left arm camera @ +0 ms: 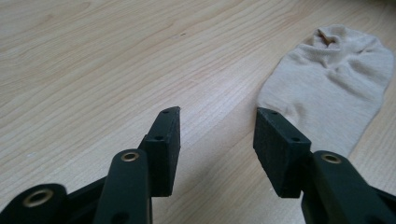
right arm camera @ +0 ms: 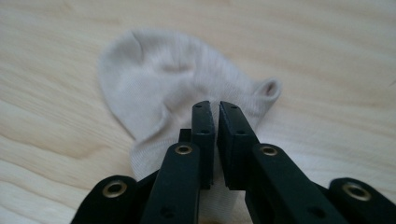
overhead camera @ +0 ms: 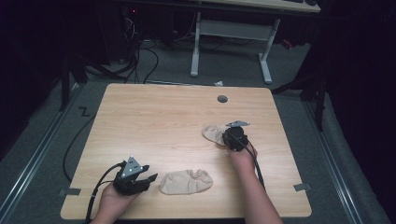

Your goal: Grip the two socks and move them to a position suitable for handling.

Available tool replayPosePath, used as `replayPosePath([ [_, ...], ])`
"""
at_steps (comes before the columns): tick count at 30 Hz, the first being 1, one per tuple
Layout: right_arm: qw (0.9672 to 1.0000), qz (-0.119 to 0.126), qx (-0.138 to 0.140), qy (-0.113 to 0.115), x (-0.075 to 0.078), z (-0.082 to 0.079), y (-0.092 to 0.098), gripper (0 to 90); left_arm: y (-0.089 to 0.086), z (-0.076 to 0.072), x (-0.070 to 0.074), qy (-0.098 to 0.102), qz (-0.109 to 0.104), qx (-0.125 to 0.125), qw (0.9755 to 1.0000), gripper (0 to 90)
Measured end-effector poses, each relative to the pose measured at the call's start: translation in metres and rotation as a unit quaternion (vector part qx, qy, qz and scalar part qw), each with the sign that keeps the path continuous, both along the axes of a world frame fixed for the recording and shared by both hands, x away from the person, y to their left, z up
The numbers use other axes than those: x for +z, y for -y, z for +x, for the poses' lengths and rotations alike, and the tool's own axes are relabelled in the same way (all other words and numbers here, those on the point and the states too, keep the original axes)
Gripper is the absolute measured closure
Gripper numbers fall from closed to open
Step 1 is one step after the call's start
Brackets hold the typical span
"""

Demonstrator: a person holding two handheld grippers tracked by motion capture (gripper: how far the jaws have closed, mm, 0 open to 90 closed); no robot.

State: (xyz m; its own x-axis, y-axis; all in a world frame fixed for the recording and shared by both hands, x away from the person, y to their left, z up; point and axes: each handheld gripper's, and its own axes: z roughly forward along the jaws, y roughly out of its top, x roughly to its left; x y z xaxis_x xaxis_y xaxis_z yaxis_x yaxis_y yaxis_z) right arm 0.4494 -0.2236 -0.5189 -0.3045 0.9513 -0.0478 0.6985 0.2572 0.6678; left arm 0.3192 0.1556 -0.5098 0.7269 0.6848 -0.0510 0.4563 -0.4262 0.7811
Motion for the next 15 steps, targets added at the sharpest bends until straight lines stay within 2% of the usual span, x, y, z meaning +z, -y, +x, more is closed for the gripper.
replayPosePath([
  [3,0.9998,0.014,0.007,0.008,-0.003,-0.001,0.002,86.2,0.001,0.000,0.000,0.000,-0.001,0.000,1.0000,52.5],
  [4,0.9998,0.011,0.016,0.009,-0.003,-0.002,-0.001,86.1,0.002,0.001,-0.001,-0.002,-0.001,0.001,1.0000,52.8],
  [5,0.9991,-0.005,0.040,0.015,-0.003,-0.006,-0.009,86.1,0.003,0.002,-0.002,-0.003,0.000,0.002,1.0000,52.6],
  [6,0.9991,-0.005,0.040,0.015,-0.003,-0.006,-0.009,86.1,0.003,0.002,-0.002,-0.003,0.000,0.002,1.0000,52.5],
  [7,0.9986,-0.004,0.051,0.015,-0.003,-0.008,-0.014,86.1,0.004,0.002,-0.002,-0.002,0.001,0.002,1.0000,52.5],
  [10,0.9963,-0.001,0.084,0.018,-0.004,-0.015,-0.031,86.1,0.004,0.003,-0.002,-0.002,0.000,0.003,1.0000,52.0],
  [12,0.9936,0.004,0.110,0.023,-0.006,-0.024,-0.047,86.1,0.004,0.003,-0.002,-0.002,-0.002,0.003,1.0000,51.3],
  [13,0.9936,0.004,0.110,0.023,-0.006,-0.024,-0.047,86.1,0.004,0.003,-0.002,-0.002,-0.002,0.003,1.0000,51.2],
  [14,0.9917,0.005,0.126,0.027,-0.007,-0.031,-0.055,86.0,0.004,0.004,-0.003,-0.005,-0.004,0.004,1.0000,51.0],
  [15,0.9913,0.007,0.127,0.030,-0.007,-0.035,-0.059,86.1,0.005,0.004,-0.003,-0.006,-0.005,0.003,1.0000,50.9],
])
